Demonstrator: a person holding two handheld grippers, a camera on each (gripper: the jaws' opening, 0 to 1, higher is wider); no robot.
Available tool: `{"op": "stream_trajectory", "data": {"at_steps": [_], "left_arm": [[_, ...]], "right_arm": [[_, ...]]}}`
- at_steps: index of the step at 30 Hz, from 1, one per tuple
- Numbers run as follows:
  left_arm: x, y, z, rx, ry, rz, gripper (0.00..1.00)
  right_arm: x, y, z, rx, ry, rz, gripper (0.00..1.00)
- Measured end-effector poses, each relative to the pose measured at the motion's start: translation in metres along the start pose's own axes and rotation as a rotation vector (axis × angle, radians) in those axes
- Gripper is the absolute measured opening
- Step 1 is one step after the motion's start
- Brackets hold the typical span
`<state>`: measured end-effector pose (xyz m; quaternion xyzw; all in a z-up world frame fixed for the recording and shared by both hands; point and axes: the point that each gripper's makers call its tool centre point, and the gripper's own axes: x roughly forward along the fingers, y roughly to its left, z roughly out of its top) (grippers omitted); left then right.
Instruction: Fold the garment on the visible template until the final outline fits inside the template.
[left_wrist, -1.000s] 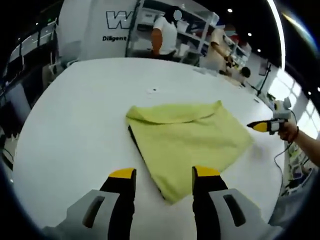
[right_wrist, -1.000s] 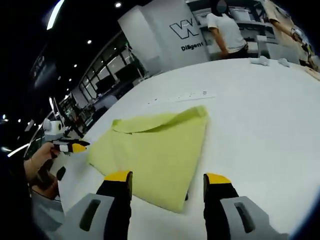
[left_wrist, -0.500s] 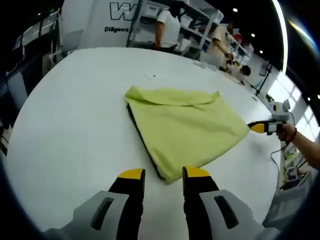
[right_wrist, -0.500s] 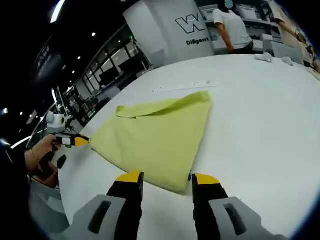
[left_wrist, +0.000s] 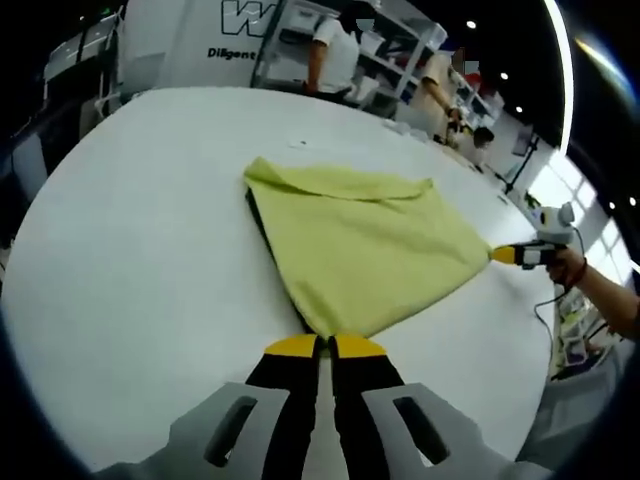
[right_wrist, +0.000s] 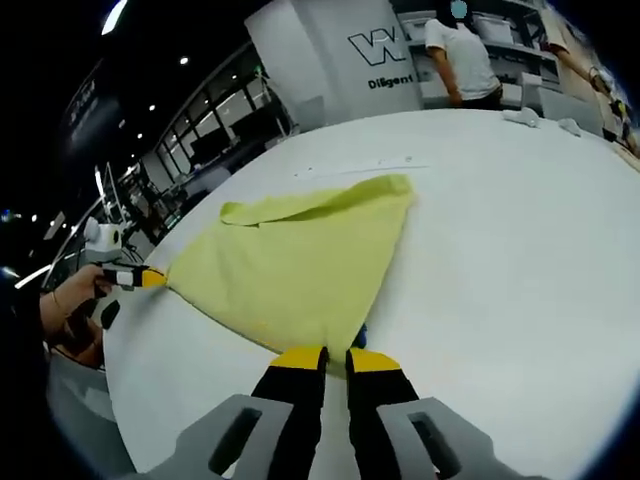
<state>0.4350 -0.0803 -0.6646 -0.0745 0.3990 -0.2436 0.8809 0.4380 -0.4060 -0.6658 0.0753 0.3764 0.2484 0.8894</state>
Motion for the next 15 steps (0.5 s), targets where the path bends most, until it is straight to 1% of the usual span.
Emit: {"op": "stream_trajectory", "data": {"at_steps": [2, 4, 7, 9, 11, 12, 13, 14, 15], "left_arm": [[0.0, 0.0, 0.0, 0.015, -0.001, -0.009, 0.0], [-0.002, 0.001, 0.002, 0.096, -0.001, -0.022, 0.0], [-0.007, -0.001, 0.005, 0.138, -0.006, -0.046, 0.0], [-0.01, -0.004, 0.009, 0.194, -0.017, -0.08, 0.0], [-0.014, -0.003, 0.012, 0.218, -0.021, -0.089, 0.0], [-0.015, -0.006, 0.015, 0.266, -0.028, -0.12, 0.0], [-0.017, -0.006, 0.015, 0.282, -0.022, -0.123, 0.0], [-0.018, -0.008, 0.016, 0.325, -0.017, -0.142, 0.0], [-0.019, -0.007, 0.017, 0.338, -0.012, -0.141, 0.0]], "right_arm": [[0.0, 0.0, -0.001, -0.001, 0.008, 0.002, 0.0], [0.0, 0.0, -0.001, -0.004, 0.009, 0.005, 0.0], [-0.002, -0.001, 0.001, -0.01, 0.009, 0.007, 0.0], [-0.004, -0.002, 0.003, -0.009, 0.004, 0.009, 0.0], [-0.006, -0.001, 0.005, -0.011, 0.0, 0.015, 0.0], [-0.007, -0.002, 0.006, -0.013, -0.002, 0.013, 0.0], [-0.008, -0.002, 0.007, -0.013, -0.004, 0.013, 0.0], [-0.008, -0.002, 0.008, -0.009, -0.005, 0.014, 0.0], [-0.009, -0.003, 0.008, -0.006, -0.008, 0.011, 0.0]]}}
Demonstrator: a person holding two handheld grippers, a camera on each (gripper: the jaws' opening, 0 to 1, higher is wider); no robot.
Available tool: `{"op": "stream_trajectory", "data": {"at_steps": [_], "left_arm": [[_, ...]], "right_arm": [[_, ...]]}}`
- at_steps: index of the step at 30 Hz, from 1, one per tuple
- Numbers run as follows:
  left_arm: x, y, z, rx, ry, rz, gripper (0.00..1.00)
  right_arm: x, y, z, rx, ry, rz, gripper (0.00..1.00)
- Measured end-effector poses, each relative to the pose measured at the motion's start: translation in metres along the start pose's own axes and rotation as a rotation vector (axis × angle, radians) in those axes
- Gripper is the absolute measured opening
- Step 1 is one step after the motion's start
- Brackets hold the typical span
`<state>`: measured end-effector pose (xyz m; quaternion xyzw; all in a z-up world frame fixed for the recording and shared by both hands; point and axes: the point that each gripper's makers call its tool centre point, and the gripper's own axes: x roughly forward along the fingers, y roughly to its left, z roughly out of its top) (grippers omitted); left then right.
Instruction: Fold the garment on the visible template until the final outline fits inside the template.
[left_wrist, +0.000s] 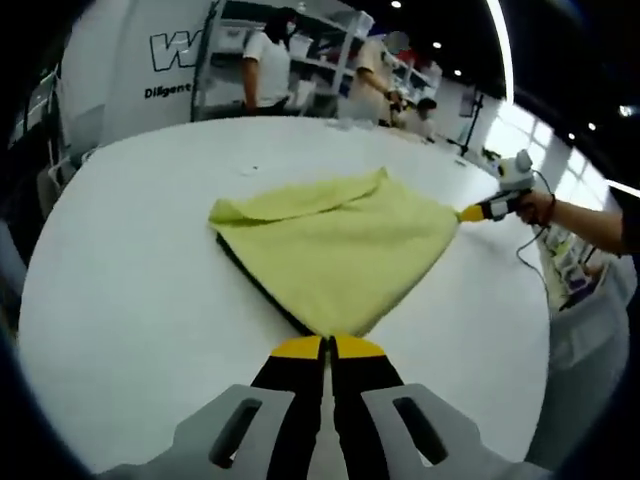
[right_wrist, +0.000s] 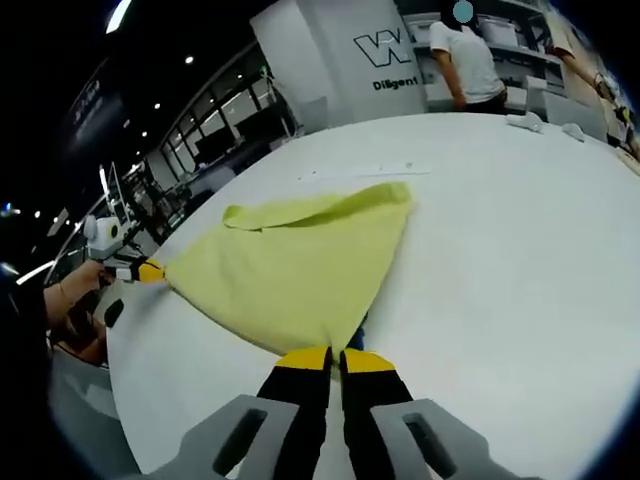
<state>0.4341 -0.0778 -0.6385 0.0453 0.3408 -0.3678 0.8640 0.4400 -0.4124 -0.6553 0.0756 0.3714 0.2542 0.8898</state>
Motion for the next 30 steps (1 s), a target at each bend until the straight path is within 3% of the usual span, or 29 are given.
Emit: {"op": "stream_trajectory", "data": {"at_steps": [2, 7, 15, 30], "left_arm": [[-0.002, -0.002, 0.002, 0.076, 0.004, -0.033, 0.0], [-0.006, -0.004, 0.001, 0.103, 0.032, -0.067, 0.0], [-0.018, -0.016, -0.011, 0.214, 0.068, -0.149, 0.0], [-0.04, -0.027, -0.041, 0.194, 0.089, -0.173, 0.0]], "right_arm": [[-0.001, 0.001, 0.001, 0.007, -0.003, 0.003, 0.0], [-0.002, 0.007, -0.001, 0.0, 0.01, 0.018, 0.0], [-0.01, 0.016, -0.012, 0.014, 0.034, 0.042, 0.0], [-0.03, 0.047, -0.039, -0.013, 0.07, 0.086, 0.0]]}}
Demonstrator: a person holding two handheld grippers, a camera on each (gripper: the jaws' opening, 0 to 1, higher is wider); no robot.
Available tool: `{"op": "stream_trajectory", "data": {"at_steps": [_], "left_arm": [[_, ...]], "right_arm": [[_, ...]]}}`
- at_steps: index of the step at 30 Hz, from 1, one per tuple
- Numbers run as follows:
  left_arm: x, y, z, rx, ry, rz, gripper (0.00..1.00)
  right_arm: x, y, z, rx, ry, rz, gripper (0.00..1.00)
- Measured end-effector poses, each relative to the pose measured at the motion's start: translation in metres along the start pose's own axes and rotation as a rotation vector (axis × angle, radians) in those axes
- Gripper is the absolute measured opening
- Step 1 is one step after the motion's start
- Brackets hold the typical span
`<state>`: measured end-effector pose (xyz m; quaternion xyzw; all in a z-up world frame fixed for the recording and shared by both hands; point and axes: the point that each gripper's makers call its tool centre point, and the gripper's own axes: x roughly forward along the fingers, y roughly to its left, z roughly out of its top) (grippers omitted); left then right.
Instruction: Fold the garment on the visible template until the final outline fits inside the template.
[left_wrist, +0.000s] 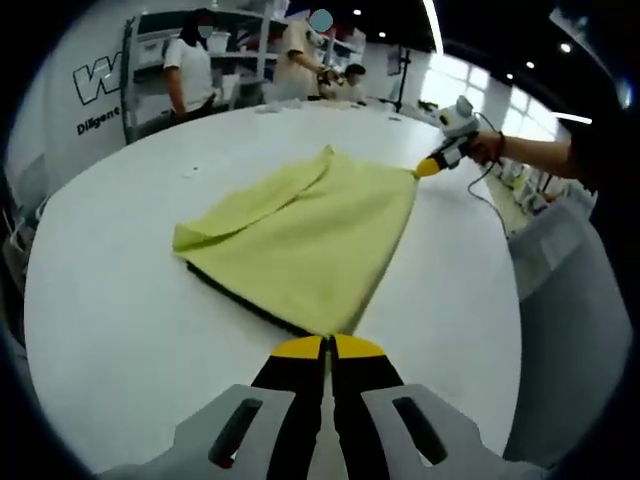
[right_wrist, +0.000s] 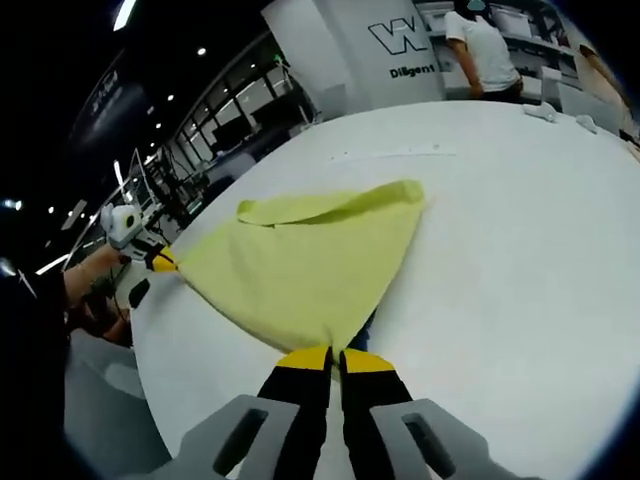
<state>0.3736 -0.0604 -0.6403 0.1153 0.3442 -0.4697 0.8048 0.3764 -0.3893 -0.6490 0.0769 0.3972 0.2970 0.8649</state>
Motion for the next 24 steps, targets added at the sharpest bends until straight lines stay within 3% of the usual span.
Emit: {"op": "stream_trajectory", "data": {"at_steps": [15, 24], "left_arm": [[-0.011, -0.032, -0.033, 0.027, 0.051, -0.054, 0.0], [-0.018, -0.044, -0.048, -0.001, 0.051, -0.063, 0.0]], "right_arm": [[-0.015, 0.022, -0.031, 0.015, 0.023, 0.019, 0.0], [-0.023, 0.031, -0.046, 0.027, 0.027, 0.022, 0.0]]}}
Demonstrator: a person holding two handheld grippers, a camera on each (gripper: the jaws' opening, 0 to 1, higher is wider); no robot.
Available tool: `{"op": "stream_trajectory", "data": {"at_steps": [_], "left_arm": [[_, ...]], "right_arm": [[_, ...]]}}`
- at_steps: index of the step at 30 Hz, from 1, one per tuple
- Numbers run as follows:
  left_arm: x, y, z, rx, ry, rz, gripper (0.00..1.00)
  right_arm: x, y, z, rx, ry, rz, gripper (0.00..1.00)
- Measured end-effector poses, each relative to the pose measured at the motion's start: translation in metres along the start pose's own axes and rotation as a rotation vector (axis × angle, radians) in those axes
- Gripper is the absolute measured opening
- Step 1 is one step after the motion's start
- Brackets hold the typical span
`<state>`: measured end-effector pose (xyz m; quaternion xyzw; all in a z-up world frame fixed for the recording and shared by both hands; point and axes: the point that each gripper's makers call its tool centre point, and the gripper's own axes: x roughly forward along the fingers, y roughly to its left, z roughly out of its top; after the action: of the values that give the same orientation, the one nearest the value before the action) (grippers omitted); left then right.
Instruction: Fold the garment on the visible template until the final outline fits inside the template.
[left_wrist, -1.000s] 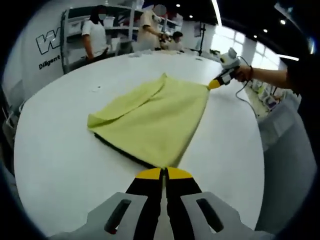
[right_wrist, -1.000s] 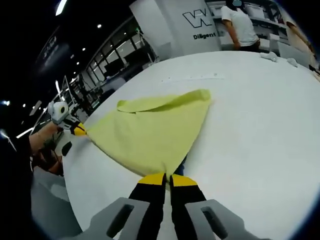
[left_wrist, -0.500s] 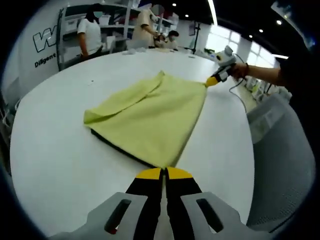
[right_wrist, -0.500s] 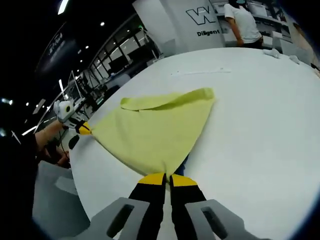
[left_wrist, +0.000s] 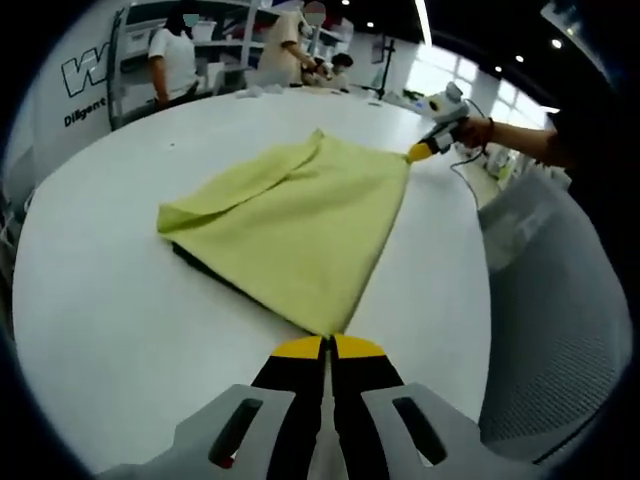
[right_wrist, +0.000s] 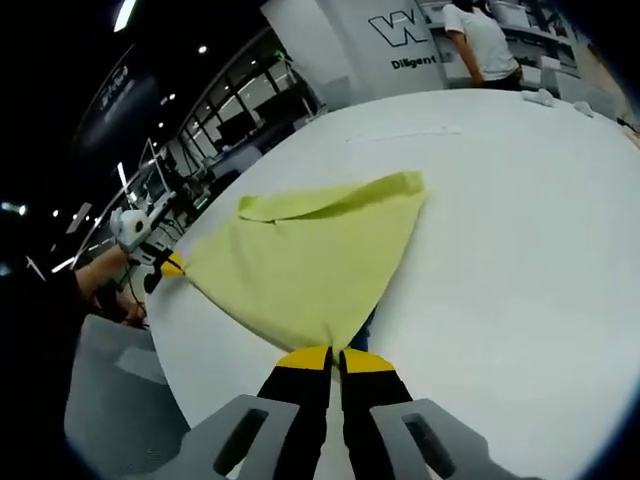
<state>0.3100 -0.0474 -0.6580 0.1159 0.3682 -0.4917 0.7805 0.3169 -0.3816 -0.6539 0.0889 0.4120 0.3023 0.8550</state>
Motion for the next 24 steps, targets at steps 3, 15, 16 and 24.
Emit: {"op": "stream_trajectory", "data": {"at_steps": [3, 15, 16, 24], "left_arm": [[-0.001, -0.003, -0.003, -0.005, 0.0, -0.001, 0.0], [-0.004, -0.003, -0.004, -0.037, -0.021, 0.037, 0.0], [-0.004, -0.003, -0.005, -0.053, -0.026, 0.043, 0.01], [-0.002, -0.008, -0.014, -0.118, -0.017, 0.078, 0.18]], "right_arm": [[-0.001, 0.002, -0.002, -0.007, 0.003, -0.001, 0.0], [-0.004, 0.01, -0.007, -0.001, 0.0, 0.01, 0.0], [-0.004, 0.01, -0.008, 0.0, -0.001, 0.009, 0.0], [-0.004, 0.011, -0.008, 0.005, -0.006, 0.004, 0.0]]}}
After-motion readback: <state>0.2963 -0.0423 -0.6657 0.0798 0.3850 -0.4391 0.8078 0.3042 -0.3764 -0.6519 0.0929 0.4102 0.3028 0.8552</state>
